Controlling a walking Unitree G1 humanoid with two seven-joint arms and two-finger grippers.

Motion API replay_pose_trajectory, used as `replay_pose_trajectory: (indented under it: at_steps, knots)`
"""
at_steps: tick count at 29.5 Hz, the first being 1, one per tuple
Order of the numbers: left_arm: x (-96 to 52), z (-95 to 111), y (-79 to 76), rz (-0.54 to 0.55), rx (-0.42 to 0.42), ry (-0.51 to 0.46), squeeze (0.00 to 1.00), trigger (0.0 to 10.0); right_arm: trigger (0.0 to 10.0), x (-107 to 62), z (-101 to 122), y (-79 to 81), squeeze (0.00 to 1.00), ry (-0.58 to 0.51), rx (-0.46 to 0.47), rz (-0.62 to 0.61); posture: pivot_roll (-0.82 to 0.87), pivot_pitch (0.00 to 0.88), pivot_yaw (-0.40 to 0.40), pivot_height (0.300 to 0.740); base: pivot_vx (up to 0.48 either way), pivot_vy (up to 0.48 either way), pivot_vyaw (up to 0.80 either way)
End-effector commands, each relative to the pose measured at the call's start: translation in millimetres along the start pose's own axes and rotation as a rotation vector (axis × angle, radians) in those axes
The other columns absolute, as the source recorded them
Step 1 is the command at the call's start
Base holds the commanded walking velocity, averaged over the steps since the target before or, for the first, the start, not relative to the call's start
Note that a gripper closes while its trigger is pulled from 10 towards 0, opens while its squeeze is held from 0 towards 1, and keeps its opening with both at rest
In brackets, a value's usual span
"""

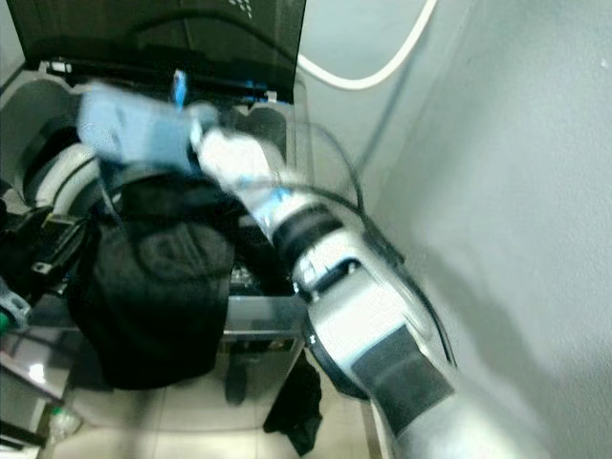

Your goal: Clothes washing

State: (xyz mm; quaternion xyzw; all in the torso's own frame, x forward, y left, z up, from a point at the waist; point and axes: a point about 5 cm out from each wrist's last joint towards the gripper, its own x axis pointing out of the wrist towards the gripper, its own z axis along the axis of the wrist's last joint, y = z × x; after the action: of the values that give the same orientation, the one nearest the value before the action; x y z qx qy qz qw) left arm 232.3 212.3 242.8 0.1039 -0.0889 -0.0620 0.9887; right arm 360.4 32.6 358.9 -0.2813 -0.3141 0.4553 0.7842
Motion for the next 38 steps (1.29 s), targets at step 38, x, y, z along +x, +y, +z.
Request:
replay_pose_trajectory:
  at_steps: [38]
  knots:
    - [-3.9, -3.8, 3.1, 0.023, 0.002, 0.009, 0.0, 10.0, 10.0, -39.3, -57.9, 83.6, 0.0, 0.111, -0.171, 0.259, 0.13, 0.055, -0.078, 0.74, 0.0, 0.0, 0.0]
